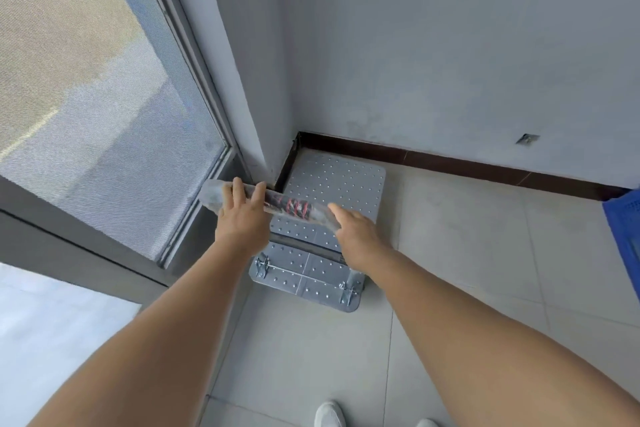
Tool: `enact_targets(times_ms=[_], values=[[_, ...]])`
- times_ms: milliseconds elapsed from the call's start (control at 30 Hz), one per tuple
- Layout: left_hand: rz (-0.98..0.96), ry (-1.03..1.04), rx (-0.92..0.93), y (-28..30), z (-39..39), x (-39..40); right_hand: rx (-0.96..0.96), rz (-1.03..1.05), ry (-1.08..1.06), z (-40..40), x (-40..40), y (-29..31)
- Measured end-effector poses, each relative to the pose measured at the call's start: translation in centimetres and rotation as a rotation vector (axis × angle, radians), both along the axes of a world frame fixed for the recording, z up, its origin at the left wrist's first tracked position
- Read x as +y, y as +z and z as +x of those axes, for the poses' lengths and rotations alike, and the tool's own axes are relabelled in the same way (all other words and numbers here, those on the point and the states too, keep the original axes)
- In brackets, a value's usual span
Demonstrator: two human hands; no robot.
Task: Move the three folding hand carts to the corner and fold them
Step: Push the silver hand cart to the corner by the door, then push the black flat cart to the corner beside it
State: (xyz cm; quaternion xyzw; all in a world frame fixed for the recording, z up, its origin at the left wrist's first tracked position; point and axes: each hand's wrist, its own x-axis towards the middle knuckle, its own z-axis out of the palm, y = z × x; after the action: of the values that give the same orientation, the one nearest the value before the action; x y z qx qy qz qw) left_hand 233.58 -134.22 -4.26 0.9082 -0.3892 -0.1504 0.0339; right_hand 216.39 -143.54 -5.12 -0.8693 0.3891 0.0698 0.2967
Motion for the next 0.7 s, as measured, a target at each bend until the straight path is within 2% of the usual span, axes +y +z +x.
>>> enact_targets(times_ms=[100,300,700], values=[[-0.026,0.007,0.04,0.7,-1.0,-0.2,0.025,0.038,0.001,-0.5,-0.1,1.3],[-0.074,-0.104,0.05,1.5,-5.6,-0.6,0.026,0.084,-0.076,-4.8,1.2,3.8],[-0.109,-0.468,0.178,2.4,-25.4,0.6,0.083,0.02,-0.473,-26.4,7.0,4.9]])
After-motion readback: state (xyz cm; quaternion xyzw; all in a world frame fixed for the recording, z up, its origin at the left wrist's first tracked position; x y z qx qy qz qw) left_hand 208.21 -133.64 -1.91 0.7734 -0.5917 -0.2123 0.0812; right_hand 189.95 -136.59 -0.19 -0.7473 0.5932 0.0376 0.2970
